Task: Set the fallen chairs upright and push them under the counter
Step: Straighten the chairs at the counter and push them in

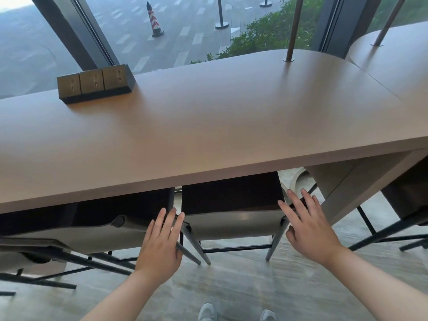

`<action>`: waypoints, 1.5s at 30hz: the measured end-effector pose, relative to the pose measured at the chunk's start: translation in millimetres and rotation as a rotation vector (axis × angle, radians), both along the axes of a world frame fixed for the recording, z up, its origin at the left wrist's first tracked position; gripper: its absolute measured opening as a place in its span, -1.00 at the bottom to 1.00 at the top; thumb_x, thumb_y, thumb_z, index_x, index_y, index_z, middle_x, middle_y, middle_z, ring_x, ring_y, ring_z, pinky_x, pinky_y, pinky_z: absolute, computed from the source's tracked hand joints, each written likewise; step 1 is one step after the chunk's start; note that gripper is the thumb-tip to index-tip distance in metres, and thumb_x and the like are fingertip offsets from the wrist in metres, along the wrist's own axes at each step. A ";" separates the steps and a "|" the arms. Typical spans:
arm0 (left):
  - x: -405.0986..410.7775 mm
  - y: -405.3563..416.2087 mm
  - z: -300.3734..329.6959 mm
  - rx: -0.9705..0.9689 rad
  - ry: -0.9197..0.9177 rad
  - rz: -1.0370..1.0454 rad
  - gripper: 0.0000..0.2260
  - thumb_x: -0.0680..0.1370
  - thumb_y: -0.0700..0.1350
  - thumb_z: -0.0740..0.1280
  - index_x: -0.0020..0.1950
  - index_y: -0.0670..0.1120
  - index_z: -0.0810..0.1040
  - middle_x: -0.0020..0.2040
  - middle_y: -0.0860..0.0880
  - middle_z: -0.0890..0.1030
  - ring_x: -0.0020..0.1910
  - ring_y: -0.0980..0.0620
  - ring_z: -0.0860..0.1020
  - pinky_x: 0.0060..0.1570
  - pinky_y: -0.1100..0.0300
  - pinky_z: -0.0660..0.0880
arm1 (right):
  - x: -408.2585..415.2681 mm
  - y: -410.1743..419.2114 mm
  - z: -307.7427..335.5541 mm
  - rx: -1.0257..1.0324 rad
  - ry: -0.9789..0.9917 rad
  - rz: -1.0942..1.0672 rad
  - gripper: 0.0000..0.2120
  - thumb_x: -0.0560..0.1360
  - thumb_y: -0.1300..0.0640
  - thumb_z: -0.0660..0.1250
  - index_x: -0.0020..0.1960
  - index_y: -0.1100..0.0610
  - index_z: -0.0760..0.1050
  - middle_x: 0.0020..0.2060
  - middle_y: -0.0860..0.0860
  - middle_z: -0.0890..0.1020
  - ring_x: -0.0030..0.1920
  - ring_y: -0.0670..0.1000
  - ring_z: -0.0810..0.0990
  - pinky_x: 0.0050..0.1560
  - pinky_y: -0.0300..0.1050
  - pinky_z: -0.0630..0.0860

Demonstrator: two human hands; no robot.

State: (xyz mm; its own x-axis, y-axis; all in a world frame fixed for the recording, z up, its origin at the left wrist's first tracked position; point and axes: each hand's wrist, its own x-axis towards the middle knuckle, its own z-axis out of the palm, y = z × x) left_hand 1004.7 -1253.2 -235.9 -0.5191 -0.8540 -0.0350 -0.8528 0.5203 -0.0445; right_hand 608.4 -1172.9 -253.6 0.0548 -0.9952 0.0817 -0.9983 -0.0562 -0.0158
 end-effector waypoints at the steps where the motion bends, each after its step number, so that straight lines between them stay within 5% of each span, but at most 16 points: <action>1: 0.0 -0.1 -0.3 0.004 -0.003 0.003 0.03 0.29 -0.08 0.49 0.62 -0.05 -0.06 0.55 -0.12 0.22 0.56 -0.21 0.10 0.43 -0.17 0.23 | 0.9 0.1 0.5 0.008 0.001 -0.006 -0.38 0.44 0.02 0.08 0.50 0.07 0.23 0.51 0.19 0.22 0.52 0.34 0.08 0.52 0.21 -0.14; 8: -3.8 1.4 5.4 0.066 -0.029 0.032 0.01 0.33 -0.02 0.48 0.61 -0.04 -0.08 0.60 -0.12 0.15 0.58 -0.18 -0.01 0.45 -0.16 0.16 | 5.0 0.2 4.2 0.067 -0.017 -0.034 -0.21 0.32 0.06 0.44 0.49 0.11 0.23 0.46 0.21 0.29 0.49 0.37 0.12 0.45 0.35 0.06; 12: -5.8 0.6 10.4 0.132 0.013 0.068 -0.16 0.54 0.07 0.25 0.54 0.11 -0.34 0.62 0.01 -0.23 0.52 0.00 -0.45 0.48 -0.04 -0.30 | 9.8 0.5 8.7 0.096 0.016 -0.081 -0.19 0.31 0.00 0.47 0.48 0.11 0.25 0.45 0.22 0.31 0.49 0.37 0.12 0.42 0.40 0.07; 14: -11.1 1.5 17.6 0.169 0.153 0.092 -0.22 0.58 0.08 0.21 0.53 0.14 -0.34 0.60 0.09 -0.29 0.48 0.12 -0.48 0.45 0.08 -0.37 | 18.2 2.4 14.2 0.082 0.025 -0.108 -0.22 0.33 -0.03 0.46 0.48 0.12 0.28 0.47 0.21 0.31 0.50 0.34 0.13 0.41 0.41 0.04; 17: -20.6 3.9 32.0 0.214 0.476 0.124 -0.27 0.58 0.00 0.28 0.61 0.14 -0.09 0.56 0.23 -0.13 0.50 0.32 -0.19 0.46 0.24 -0.12 | 41.2 2.7 23.7 0.031 -0.024 -0.134 -0.26 0.38 -0.02 0.45 0.49 0.12 0.30 0.49 0.19 0.28 0.52 0.26 0.15 0.44 0.37 0.02; 19: -26.9 5.8 43.6 0.289 0.639 0.142 -0.36 0.56 0.02 0.28 0.59 0.18 0.08 0.51 0.33 0.06 0.35 0.53 0.12 0.34 0.42 0.07 | 61.7 1.5 30.1 -0.010 -0.169 -0.164 -0.31 0.45 -0.01 0.39 0.51 0.10 0.25 0.53 0.13 0.22 0.54 0.15 0.10 0.50 0.25 0.01; 22: -31.9 5.4 61.2 0.418 0.778 0.162 -0.50 0.54 0.08 0.24 0.49 0.22 0.29 0.36 0.39 0.32 -0.05 0.32 0.48 0.04 0.40 0.34 | 93.9 -1.6 44.8 -0.053 -0.526 -0.243 -0.40 0.53 -0.03 0.30 0.52 0.02 0.20 0.53 -0.08 0.13 0.51 -0.14 0.02 0.46 -0.07 0.06; 24: -31.0 4.1 69.7 0.471 0.873 0.177 -0.58 0.53 0.05 0.27 0.40 0.25 0.39 0.26 0.38 0.43 -0.07 0.24 0.50 -0.01 0.33 0.39 | 110.8 -2.9 54.4 -0.090 -0.640 -0.253 -0.45 0.56 -0.03 0.26 0.51 -0.01 0.22 0.49 -0.16 0.18 0.42 -0.33 0.01 0.37 -0.20 0.09; 28: -27.4 1.2 83.7 0.647 1.115 0.258 -0.68 0.57 -0.11 0.33 0.24 0.25 0.49 0.13 0.22 0.60 0.12 0.30 0.55 0.02 0.40 0.47 | 135.7 -2.4 67.0 -0.092 -0.831 -0.322 -0.53 0.57 -0.02 0.25 0.46 -0.04 0.28 0.33 -0.24 0.34 0.33 -0.33 0.22 0.26 -0.37 0.16; 33: -24.1 -7.9 90.8 0.921 1.276 0.332 -0.74 0.52 -0.05 0.31 0.20 0.12 0.59 0.06 0.15 0.68 0.07 0.13 0.64 0.09 0.16 0.48 | 158.3 6.3 77.9 -0.124 -1.213 -0.582 -0.77 0.58 0.05 0.26 0.21 -0.17 0.43 0.13 -0.23 0.55 0.11 -0.34 0.50 0.24 -0.13 0.47; 36: -31.6 -11.0 90.8 1.060 1.311 0.277 -0.77 0.62 -0.15 0.25 0.20 0.03 0.61 0.07 0.03 0.70 0.06 0.04 0.66 0.05 0.11 0.49 | 165.6 18.4 84.5 -0.189 -1.452 -0.723 -0.83 0.60 0.10 0.24 0.14 -0.11 0.49 0.06 -0.10 0.64 0.05 -0.19 0.62 0.15 -0.07 0.56; 39: -48.3 -8.7 93.7 1.165 1.290 0.191 -0.72 0.51 -0.05 0.30 0.20 0.00 0.61 0.08 -0.03 0.70 0.07 -0.01 0.66 0.01 0.13 0.49 | 169.2 36.2 88.9 -0.290 -1.620 -0.831 -0.83 0.61 0.11 0.23 0.15 -0.02 0.52 0.00 -0.03 0.69 0.02 -0.07 0.67 0.06 -0.06 0.59; 45: -87.8 22.8 107.7 1.290 1.236 0.019 -0.74 0.46 -0.02 0.30 0.10 0.09 0.67 0.08 -0.05 0.69 0.06 -0.02 0.66 -0.01 0.17 0.50 | 159.1 78.1 100.7 -0.450 -1.728 -0.924 -0.83 0.61 0.10 0.22 0.13 0.04 0.54 -0.06 0.04 0.71 -0.05 0.04 0.70 -0.12 -0.13 0.56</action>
